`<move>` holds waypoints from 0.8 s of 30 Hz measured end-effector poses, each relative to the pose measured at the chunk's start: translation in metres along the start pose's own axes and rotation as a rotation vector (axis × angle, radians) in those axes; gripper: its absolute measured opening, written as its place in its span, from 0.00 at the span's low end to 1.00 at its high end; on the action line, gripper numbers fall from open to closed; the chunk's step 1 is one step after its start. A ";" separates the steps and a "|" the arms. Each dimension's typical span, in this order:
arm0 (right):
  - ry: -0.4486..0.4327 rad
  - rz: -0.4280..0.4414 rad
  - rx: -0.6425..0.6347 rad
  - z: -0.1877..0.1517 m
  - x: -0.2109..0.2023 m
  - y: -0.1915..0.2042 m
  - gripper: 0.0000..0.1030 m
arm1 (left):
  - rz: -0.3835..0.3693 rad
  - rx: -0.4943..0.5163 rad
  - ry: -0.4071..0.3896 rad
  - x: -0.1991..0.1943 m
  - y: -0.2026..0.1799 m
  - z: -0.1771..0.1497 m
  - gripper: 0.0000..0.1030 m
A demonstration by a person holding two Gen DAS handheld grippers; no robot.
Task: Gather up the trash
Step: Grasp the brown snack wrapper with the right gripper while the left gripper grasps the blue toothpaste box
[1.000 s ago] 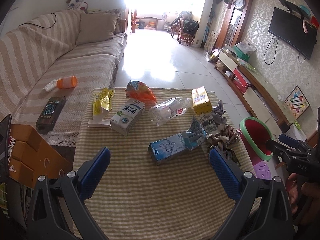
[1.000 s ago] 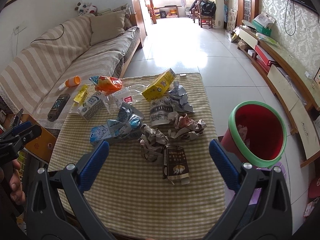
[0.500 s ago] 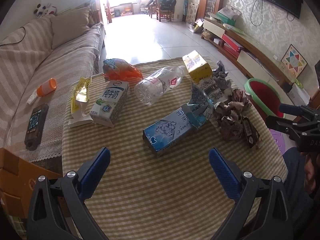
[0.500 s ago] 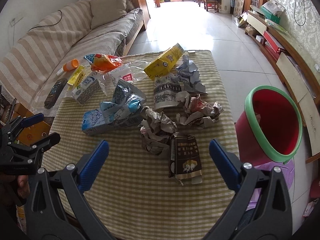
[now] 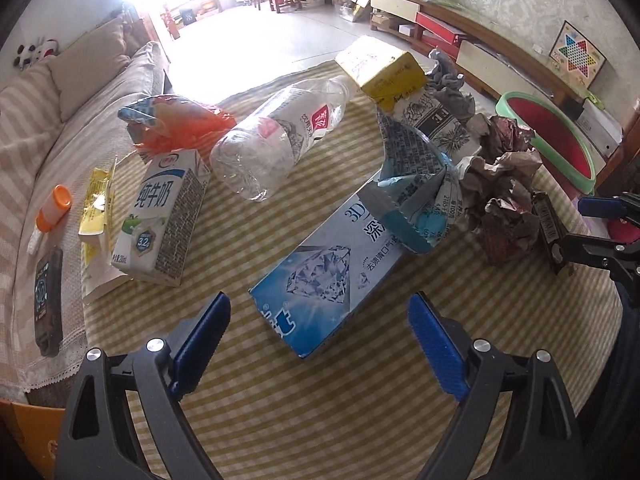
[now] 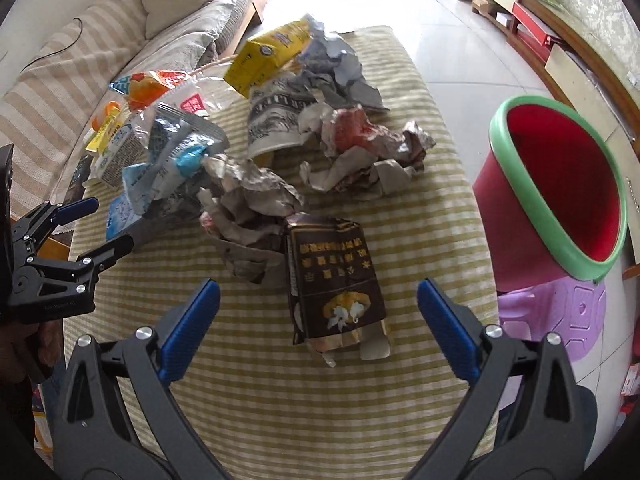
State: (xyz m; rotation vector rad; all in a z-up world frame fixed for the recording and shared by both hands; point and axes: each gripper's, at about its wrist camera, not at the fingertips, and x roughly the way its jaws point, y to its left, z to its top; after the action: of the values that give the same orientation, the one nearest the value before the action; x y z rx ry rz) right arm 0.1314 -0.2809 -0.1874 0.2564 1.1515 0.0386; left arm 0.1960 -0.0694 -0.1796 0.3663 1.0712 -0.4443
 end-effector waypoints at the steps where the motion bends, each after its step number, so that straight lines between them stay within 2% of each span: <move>1: 0.008 0.003 0.006 0.000 0.004 -0.001 0.92 | -0.006 0.007 0.007 0.003 -0.001 0.001 0.81; 3: 0.024 0.009 0.011 -0.001 0.009 -0.004 0.87 | -0.007 0.021 0.020 0.010 -0.003 0.002 0.78; 11: 0.067 0.030 0.037 -0.006 0.025 -0.014 0.75 | 0.020 0.018 0.015 0.016 0.001 0.007 0.77; 14: 0.061 0.031 0.033 -0.007 0.024 -0.015 0.74 | 0.029 0.036 0.015 0.019 -0.001 0.009 0.77; 20: 0.060 0.027 0.029 -0.008 0.024 -0.015 0.65 | 0.050 0.071 0.005 0.021 -0.003 0.018 0.79; 24: 0.063 0.018 0.014 -0.006 0.025 -0.011 0.55 | 0.069 0.101 0.013 0.027 -0.007 0.021 0.80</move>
State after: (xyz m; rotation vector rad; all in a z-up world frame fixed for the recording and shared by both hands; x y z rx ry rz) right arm 0.1349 -0.2865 -0.2142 0.2789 1.2123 0.0548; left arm 0.2189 -0.0901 -0.1952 0.4945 1.0482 -0.4358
